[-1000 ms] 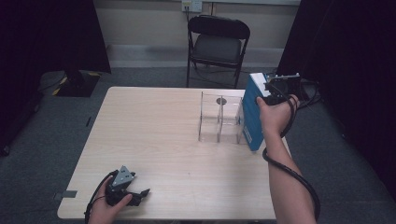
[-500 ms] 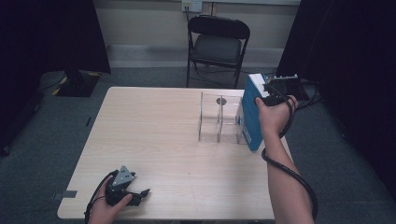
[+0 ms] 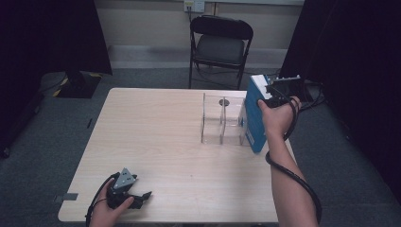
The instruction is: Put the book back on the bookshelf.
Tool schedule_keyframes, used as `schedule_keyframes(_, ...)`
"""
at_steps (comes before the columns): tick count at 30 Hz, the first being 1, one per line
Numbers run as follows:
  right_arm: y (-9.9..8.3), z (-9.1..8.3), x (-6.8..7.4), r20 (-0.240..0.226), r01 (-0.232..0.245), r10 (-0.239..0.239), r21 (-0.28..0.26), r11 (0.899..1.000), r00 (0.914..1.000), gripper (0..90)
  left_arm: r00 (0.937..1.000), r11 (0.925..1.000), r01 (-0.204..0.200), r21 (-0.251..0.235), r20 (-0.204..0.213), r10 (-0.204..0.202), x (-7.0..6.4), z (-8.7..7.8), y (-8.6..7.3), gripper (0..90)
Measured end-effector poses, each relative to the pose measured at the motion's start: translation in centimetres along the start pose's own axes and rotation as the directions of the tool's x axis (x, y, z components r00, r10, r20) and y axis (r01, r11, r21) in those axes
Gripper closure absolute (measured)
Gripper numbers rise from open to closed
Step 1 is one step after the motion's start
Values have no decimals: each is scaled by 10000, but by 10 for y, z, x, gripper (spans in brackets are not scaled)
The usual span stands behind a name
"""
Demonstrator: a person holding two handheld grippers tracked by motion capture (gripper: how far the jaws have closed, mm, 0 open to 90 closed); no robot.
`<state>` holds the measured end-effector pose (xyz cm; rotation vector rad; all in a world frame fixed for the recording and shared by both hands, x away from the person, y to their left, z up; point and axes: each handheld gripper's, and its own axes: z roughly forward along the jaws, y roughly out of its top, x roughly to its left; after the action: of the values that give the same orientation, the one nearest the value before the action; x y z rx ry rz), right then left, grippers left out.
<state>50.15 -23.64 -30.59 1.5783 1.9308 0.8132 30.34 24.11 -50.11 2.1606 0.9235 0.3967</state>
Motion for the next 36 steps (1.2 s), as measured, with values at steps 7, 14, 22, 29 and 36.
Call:
schedule_keyframes(7,-1,-2,-2,-152,186,-183,195,9996,9997,546,10000,10000,-2,-21,-18,2,0,0,0,139)
schedule_keyframes(14,-4,-6,-7,-417,8,2,227,9997,9991,466,10000,10000,-81,-13,-28,81,0,0,0,139)
schedule_keyframes(22,-6,-11,-13,-739,-89,110,281,9996,9972,393,10000,10000,-74,-17,-37,74,0,0,0,139)
schedule_keyframes(29,-11,-11,-14,-956,-26,57,325,9995,9954,345,10000,10000,-69,-14,-30,69,0,0,0,139)
schedule_keyframes(36,-15,-12,-15,-975,-92,138,476,9988,9951,305,10000,10000,13,-60,-10,-13,0,0,0,137)
